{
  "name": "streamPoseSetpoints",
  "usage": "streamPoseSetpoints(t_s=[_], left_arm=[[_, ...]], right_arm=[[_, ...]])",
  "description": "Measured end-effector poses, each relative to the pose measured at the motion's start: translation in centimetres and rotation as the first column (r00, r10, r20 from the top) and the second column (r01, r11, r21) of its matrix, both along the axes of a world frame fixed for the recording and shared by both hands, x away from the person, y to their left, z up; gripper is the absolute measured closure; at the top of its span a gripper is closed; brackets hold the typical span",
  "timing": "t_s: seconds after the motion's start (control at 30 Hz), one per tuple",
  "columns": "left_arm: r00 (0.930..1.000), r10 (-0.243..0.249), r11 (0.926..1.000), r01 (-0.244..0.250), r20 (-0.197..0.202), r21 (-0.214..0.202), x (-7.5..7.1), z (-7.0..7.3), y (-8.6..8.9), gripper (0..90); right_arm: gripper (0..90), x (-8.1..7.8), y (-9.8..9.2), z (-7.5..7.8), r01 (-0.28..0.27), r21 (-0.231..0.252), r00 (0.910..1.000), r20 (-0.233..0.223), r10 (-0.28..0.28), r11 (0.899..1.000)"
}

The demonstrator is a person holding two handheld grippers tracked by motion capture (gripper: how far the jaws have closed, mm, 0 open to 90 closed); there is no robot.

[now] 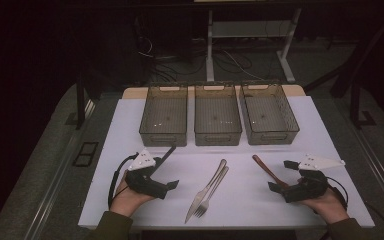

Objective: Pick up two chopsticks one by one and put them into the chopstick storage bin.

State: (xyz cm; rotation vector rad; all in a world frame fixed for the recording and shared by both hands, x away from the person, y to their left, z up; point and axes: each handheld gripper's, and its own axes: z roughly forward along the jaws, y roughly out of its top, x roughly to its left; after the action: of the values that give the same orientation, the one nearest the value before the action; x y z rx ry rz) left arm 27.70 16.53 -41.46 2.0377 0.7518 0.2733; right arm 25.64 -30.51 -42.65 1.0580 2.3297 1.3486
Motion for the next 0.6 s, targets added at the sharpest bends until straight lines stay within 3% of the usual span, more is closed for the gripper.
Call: streamPoseSetpoints(t_s=[0.6], left_arm=[[0.9999, 0.004, 0.9999, -0.004, 0.011, -0.01, 0.6, 0.72, 0.26, 0.0]], right_arm=[[0.1, -0.07, -0.12, -0.01, -0.005, 0.023, 1.0, 0.004, 0.005, 1.0]])
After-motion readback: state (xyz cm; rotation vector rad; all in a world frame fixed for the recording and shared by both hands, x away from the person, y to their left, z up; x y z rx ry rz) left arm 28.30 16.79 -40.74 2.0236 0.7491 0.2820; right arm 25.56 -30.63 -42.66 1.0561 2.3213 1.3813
